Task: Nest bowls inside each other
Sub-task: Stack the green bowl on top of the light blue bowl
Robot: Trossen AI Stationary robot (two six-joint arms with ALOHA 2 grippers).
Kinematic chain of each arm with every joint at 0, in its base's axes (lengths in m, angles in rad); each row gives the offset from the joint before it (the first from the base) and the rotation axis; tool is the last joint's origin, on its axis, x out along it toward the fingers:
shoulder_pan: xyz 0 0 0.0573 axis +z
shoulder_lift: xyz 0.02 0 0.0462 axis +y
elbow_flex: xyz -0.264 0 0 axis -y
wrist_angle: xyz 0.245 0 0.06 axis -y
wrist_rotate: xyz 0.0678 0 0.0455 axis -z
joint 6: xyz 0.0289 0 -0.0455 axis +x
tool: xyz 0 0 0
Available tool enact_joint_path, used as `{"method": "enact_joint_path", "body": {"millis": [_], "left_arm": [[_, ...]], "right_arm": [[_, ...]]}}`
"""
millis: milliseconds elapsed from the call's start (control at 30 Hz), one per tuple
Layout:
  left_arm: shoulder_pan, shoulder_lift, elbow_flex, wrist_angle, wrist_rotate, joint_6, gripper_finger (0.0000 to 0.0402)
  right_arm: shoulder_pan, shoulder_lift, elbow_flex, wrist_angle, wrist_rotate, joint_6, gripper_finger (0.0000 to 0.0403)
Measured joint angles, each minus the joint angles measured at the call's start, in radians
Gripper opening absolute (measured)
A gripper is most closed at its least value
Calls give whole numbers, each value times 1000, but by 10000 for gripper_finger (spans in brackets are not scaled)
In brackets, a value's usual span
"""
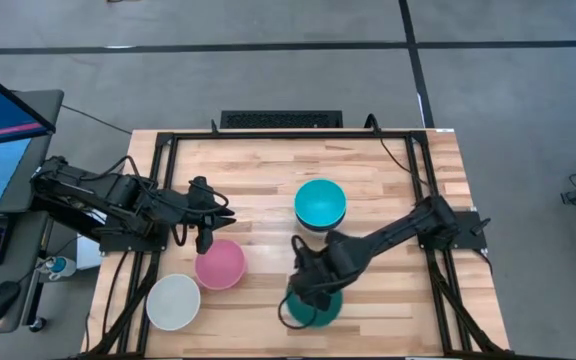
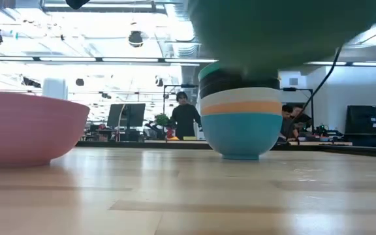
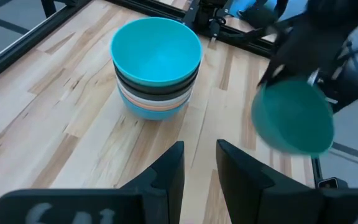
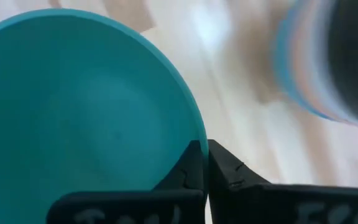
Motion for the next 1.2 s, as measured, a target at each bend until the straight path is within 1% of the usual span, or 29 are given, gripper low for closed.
{"method": "enact_joint_path", "body": {"millis": [67,133,233,300,400,433,567,667,800,900,1033,1100,1200], "left_arm": [[0,0,0,0,0,0,84],[0,0,0,0,1,-2,84],[0,4,0,6,5,-11,84],[-1,8,-2,5,9,-13,84],[-3,14,0,21,26,-13,84],[-3,15,-2,19,30,-13,84],[-3,15,-1,28,37,-40,84],[-3,16,-1,27,34,-59,84],[-3,16,-1,19,32,-53,84],[-3,16,-1,17,25,-51,84],[-2,16,-1,13,14,-49,84],[-2,16,-1,11,13,-49,84],[-2,16,-1,12,9,-49,84]], "right_arm": [[3,-2,76,-83,36,17,11],[-3,-28,105,-51,81,6,11],[-29,-90,142,-70,178,31,11],[-52,-156,125,-65,258,43,11],[-118,-225,121,-64,377,24,11],[-146,-252,111,-64,391,16,10],[-277,-343,88,-62,395,-37,11],[-369,-383,49,-74,366,-84,11],[-468,-390,23,-73,264,-145,11],[-505,-370,6,-66,258,-188,11],[-537,-334,-23,-67,201,-228,10],[-553,-320,-40,-70,144,-265,10],[-559,-298,-36,-70,119,-277,11]]}}
